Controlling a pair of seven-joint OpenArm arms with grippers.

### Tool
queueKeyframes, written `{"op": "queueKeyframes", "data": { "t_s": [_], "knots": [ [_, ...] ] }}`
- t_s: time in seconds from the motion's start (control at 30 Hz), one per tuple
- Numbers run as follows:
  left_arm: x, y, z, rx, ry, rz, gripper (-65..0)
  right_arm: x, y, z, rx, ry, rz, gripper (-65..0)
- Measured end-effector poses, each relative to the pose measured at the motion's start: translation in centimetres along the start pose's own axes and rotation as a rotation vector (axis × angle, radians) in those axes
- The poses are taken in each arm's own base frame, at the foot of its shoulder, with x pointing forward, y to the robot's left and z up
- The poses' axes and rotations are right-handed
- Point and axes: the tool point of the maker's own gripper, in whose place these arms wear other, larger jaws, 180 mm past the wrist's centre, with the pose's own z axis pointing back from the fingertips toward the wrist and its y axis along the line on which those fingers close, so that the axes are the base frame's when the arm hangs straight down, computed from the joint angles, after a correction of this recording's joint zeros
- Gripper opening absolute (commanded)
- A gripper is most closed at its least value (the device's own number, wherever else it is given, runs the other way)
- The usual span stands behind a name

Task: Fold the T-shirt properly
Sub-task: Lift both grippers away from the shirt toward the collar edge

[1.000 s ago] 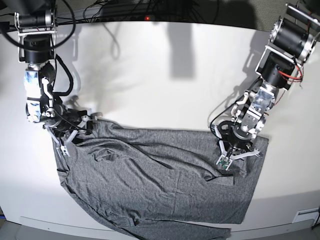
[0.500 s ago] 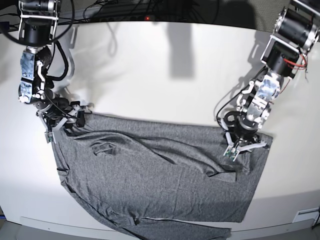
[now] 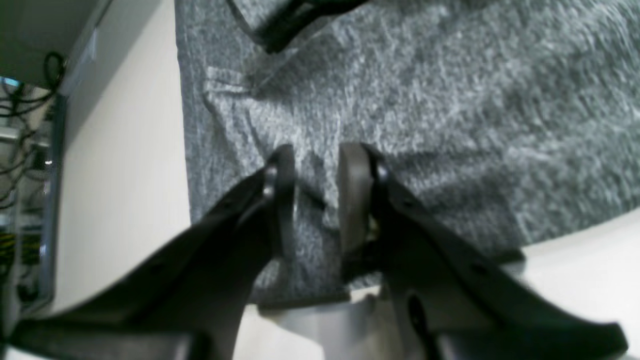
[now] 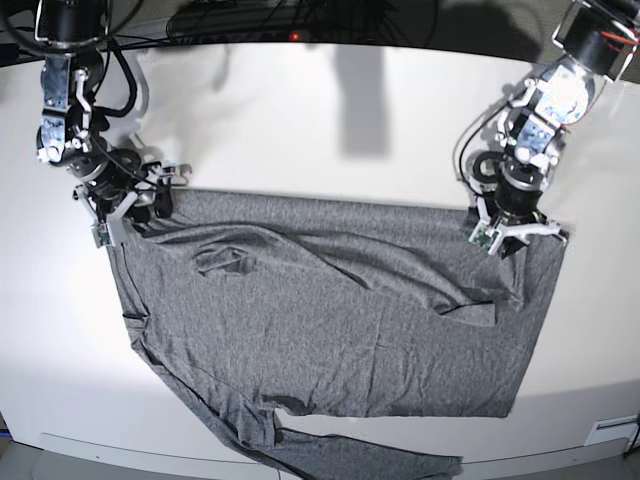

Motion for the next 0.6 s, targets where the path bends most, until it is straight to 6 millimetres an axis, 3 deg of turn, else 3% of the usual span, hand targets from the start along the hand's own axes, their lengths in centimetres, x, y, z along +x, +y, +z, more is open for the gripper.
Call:
{"op": "queueKeyframes", "data": {
  "t_s": [0.3, 0.6],
  "knots": [
    [-1.7, -2.8, 3.1, 0.020, 0.033, -0.081, -48.5, -4.3, 1.2, 3.3, 0.008, 0.019, -0.006, -42.6],
    [-3.3, -4.6, 5.0, 0.007, 0.032, -0.081, -48.5, -7.8, 0.5, 7.6, -0.054, 0.111, 0.018, -42.6]
  ]
}}
